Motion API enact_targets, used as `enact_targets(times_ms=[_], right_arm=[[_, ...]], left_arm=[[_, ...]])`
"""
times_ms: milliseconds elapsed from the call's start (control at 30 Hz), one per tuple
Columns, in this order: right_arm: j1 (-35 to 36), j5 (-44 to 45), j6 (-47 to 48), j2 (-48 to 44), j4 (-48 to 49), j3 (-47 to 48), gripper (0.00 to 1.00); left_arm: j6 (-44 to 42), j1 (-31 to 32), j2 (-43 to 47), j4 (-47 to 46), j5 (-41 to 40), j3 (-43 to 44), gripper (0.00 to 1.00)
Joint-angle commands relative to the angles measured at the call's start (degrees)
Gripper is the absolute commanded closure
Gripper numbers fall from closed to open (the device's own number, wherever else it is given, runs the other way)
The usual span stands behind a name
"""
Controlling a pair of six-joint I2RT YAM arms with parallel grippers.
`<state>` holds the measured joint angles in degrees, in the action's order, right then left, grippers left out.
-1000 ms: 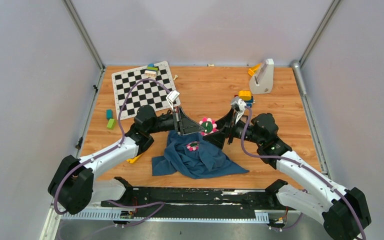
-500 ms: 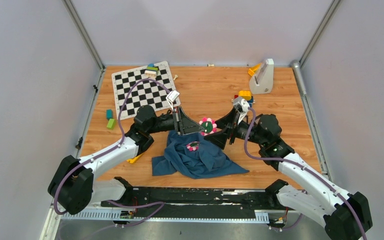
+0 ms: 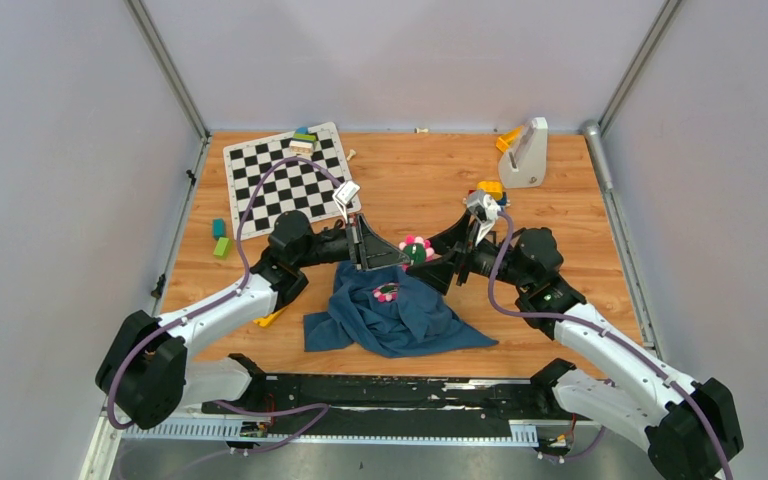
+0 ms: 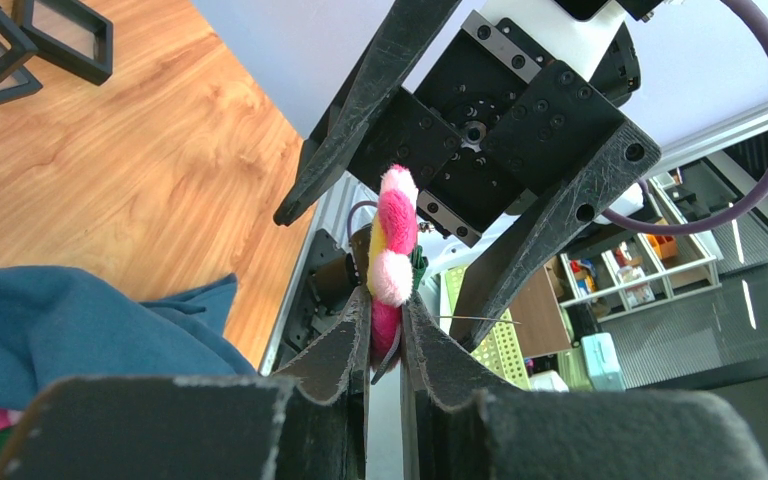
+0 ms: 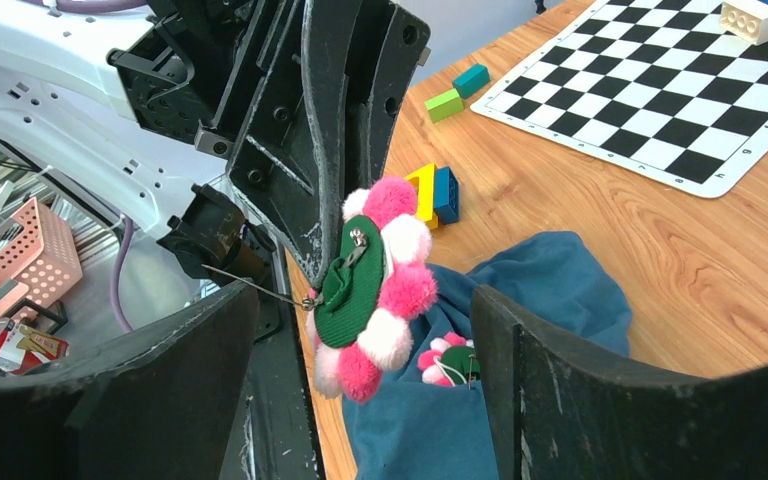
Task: Remove the brooch from the garment
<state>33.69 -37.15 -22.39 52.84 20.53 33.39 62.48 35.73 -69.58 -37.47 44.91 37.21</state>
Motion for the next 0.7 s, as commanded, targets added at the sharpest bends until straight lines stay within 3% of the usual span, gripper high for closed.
enact_targets(times_ms=[0, 267, 533, 667], right_arm=[[0.1, -0.3, -1.4, 0.0, 3.3, 1.9, 0.22], [0.1, 0.4, -2.4, 0.3, 3.2, 2.2, 0.25], [0.1, 1.1, -2.6, -0.5, 2.7, 1.7, 0.39], [0.0, -0.5, -0.7, -0.6, 0.3, 2.4, 0.22]], left_arm=[[-1.1, 0.5, 0.9, -1.9, 0.2, 0.0, 1.0], [-1.2, 0.7, 0.8, -2.1, 0.2, -0.1, 1.0], [-1.6, 0.7, 1.3, -2.1, -0.1, -0.1, 1.0], [-1.5, 0.7, 1.4, -2.2, -0.4, -0.4, 1.0]])
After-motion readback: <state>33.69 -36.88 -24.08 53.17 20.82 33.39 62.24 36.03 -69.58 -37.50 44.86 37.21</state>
